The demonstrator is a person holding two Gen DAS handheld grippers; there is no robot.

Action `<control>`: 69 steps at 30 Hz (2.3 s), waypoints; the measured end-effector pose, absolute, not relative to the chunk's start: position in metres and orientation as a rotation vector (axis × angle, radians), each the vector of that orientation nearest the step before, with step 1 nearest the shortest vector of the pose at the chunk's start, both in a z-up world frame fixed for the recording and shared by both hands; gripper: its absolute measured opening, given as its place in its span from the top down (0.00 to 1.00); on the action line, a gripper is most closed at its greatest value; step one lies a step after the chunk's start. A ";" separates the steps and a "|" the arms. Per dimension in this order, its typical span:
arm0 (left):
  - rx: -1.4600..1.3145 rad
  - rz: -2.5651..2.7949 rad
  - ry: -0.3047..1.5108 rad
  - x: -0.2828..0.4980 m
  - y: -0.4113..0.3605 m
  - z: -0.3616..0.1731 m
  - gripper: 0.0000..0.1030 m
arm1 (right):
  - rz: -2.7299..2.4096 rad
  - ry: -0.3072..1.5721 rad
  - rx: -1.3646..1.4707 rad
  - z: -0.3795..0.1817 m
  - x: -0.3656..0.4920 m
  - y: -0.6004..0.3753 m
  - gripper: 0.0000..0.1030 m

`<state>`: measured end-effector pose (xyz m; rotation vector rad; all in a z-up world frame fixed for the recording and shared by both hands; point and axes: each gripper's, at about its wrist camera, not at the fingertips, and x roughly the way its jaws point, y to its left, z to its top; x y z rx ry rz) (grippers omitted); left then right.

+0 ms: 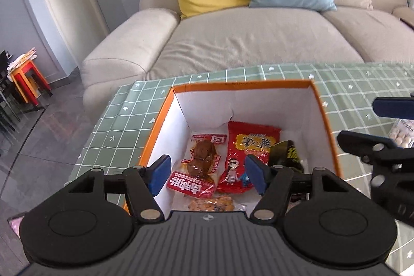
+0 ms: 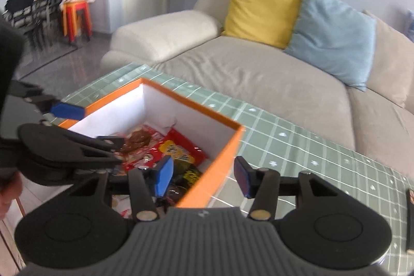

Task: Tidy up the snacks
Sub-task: 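Move both tools back over the yogurt-ball packet and green stick candy, then lower left tool onto the yogurt-ball packet while right tool approaches the green stick candy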

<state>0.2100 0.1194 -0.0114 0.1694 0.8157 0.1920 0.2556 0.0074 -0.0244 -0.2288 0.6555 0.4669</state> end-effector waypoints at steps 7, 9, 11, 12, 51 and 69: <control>0.160 0.160 0.757 0.182 0.092 0.000 0.25 | 0.391 0.606 -0.122 -0.019 0.230 -0.045 0.49; 0.163 0.162 0.739 0.174 0.083 0.002 0.24 | 0.364 0.589 -0.100 -0.019 0.222 -0.060 0.48; 0.151 0.144 0.718 0.167 0.075 0.003 0.23 | 0.331 0.566 -0.085 -0.019 0.213 -0.075 0.46; 0.141 0.130 0.709 0.164 0.071 0.004 0.22 | 0.316 0.556 -0.076 -0.019 0.209 -0.083 0.46; 0.021 -0.254 0.836 0.240 -0.074 -0.092 0.21 | -0.003 0.660 0.075 -0.137 0.265 -0.235 0.36; 0.217 -0.533 0.866 0.300 -0.121 -0.127 0.15 | 0.177 0.796 -0.013 -0.160 0.315 -0.271 0.60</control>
